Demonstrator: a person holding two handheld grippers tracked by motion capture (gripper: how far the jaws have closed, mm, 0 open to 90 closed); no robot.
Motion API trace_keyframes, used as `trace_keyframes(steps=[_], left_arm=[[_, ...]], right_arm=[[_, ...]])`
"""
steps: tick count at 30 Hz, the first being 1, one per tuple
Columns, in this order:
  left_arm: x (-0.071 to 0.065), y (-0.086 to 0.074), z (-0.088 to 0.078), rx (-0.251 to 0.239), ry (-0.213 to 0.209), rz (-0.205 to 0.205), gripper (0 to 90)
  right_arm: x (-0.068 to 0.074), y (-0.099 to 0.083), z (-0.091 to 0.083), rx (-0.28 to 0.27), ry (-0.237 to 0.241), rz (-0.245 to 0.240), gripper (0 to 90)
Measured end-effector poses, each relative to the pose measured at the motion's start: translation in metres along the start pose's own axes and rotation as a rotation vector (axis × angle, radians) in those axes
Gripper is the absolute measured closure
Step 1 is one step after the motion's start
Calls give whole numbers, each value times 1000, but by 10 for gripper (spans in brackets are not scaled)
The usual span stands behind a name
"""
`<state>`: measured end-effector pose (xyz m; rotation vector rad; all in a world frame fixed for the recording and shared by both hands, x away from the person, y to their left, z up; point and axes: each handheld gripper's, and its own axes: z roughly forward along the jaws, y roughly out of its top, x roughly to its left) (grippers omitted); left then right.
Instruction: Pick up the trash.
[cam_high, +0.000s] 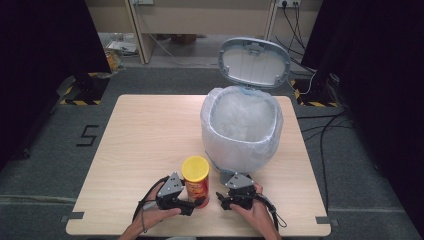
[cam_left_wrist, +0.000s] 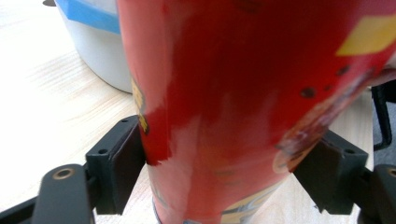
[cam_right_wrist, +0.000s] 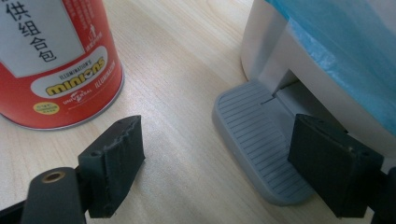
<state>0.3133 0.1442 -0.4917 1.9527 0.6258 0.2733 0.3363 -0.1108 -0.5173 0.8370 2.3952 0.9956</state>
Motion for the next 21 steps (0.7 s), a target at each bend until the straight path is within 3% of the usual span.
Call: trace_keyframes(steps=[2,5,21], left_arm=[[0,1,-1,-6,12,18,234],[4,3,-5,-10,4,-1,237],[36,23,-38,-73,128,-41,238]], right_arm=[[0,0,0,0,0,0,181],[0,0,0,0,0,1,181],[0,0,0,5,0,2,180]])
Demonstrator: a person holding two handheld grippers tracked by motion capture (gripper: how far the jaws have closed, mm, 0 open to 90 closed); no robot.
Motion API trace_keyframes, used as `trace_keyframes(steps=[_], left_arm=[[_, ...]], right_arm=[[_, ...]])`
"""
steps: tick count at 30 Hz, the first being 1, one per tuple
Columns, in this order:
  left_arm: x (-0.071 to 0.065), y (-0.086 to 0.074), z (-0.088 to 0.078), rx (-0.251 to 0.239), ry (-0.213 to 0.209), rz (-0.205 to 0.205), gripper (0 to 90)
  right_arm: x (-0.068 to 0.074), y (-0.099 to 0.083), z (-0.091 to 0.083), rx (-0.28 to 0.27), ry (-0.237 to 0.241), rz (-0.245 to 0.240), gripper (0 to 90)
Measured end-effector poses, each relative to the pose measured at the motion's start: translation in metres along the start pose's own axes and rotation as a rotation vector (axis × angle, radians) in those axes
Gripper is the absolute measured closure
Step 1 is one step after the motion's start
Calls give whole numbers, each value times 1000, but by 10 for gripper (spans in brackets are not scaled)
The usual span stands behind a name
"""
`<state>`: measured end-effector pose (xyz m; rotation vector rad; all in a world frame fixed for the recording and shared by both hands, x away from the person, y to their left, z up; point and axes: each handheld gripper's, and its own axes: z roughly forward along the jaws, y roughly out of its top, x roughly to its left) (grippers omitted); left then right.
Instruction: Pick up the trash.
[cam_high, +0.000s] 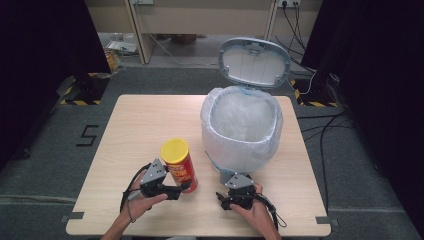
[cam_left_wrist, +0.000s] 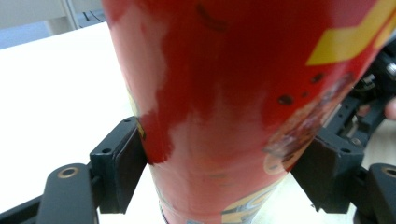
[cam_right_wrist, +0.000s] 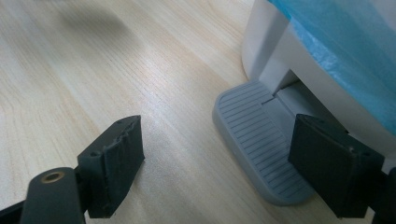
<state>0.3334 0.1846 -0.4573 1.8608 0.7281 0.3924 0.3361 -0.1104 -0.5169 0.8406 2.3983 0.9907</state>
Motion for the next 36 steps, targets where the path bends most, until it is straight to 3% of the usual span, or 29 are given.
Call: trace_keyframes(steps=[10,27,36], left_arm=[[10,8,0,5,22,-10,238],[34,45,-6,-33,72,-20,237],[40,40,-12,-36,81,-42,238]], right_arm=[[0,0,0,-1,0,-3,179],[0,-1,0,-6,6,-3,177],[0,0,0,-4,4,-1,177]])
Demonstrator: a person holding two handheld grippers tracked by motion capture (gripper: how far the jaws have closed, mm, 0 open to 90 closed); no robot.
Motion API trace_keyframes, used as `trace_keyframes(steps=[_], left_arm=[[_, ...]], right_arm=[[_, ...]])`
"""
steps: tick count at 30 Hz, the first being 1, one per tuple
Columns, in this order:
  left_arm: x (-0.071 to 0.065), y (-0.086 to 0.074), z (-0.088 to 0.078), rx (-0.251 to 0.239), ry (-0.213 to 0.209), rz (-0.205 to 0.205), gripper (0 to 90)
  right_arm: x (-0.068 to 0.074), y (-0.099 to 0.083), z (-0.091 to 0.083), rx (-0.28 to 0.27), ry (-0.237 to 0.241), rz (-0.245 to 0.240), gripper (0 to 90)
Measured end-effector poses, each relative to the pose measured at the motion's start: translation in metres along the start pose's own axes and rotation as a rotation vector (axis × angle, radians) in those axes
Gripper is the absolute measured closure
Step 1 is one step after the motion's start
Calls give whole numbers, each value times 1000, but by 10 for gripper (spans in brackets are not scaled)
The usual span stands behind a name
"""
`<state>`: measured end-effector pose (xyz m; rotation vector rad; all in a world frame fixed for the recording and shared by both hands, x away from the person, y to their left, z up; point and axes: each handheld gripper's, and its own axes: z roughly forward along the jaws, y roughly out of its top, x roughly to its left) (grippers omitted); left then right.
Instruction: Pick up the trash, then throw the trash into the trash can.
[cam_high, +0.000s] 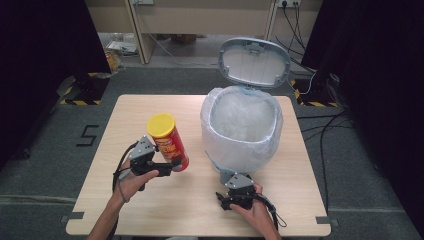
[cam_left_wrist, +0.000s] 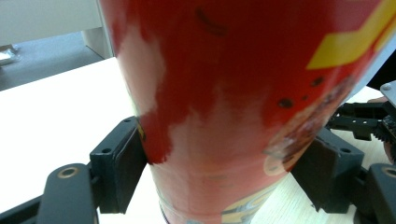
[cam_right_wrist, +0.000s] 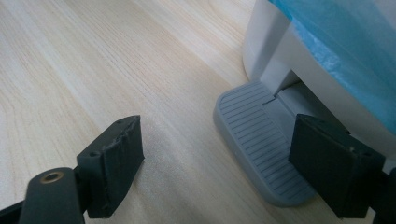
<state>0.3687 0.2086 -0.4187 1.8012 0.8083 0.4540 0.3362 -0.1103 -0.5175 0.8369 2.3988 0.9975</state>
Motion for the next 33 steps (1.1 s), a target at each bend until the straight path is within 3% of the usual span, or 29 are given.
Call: trace_keyframes(steps=[12,16,23,33], left_arm=[[0,5,-3,-12,2,3,238],[-1,8,-5,-14,1,22,238],[1,24,-9,-40,9,38,238],[8,59,-7,-62,0,48,238]], right_arm=[[0,0,0,-2,1,-3,177],[0,0,0,-1,1,1,177],[-1,0,0,-1,4,2,177],[-1,0,-1,4,10,0,177]])
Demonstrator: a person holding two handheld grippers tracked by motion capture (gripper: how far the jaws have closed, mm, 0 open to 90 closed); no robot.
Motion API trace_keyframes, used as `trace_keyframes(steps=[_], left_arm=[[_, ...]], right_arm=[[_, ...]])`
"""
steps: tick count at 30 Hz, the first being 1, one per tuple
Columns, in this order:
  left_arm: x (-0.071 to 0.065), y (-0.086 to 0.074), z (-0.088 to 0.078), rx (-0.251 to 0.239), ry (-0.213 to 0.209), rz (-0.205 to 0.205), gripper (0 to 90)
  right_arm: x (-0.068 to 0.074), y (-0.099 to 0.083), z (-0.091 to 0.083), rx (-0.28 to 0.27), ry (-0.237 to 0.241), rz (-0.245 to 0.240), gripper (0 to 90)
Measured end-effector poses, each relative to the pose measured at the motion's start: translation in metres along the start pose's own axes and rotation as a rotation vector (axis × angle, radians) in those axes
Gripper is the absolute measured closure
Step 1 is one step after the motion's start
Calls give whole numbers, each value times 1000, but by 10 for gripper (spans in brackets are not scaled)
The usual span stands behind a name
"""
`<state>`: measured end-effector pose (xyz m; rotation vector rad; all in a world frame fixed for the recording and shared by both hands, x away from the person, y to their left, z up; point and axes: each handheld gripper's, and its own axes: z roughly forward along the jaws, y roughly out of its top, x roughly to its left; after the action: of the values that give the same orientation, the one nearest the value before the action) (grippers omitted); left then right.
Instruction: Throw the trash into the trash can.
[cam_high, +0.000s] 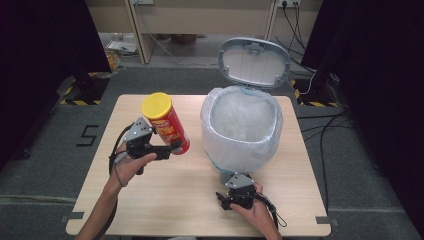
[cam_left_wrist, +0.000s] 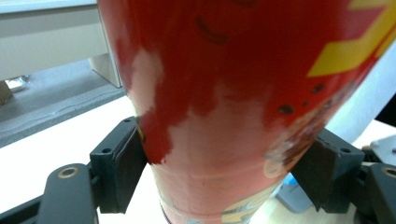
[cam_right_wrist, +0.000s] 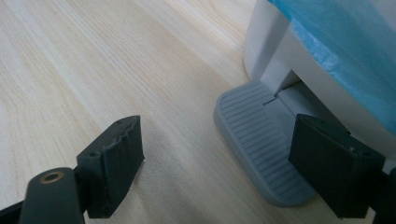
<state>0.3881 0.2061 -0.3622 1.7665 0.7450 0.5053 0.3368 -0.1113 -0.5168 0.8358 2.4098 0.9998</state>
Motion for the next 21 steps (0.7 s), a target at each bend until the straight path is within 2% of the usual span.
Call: trace_keyframes(steps=[8,16,21], left_arm=[[9,31,-4,-19,6,21,238],[12,50,-1,-33,6,20,238],[12,66,0,-49,10,36,238]], right_arm=[[0,0,0,0,1,1,177],[0,0,0,-1,1,-1,177],[-1,0,-1,2,3,-1,177]])
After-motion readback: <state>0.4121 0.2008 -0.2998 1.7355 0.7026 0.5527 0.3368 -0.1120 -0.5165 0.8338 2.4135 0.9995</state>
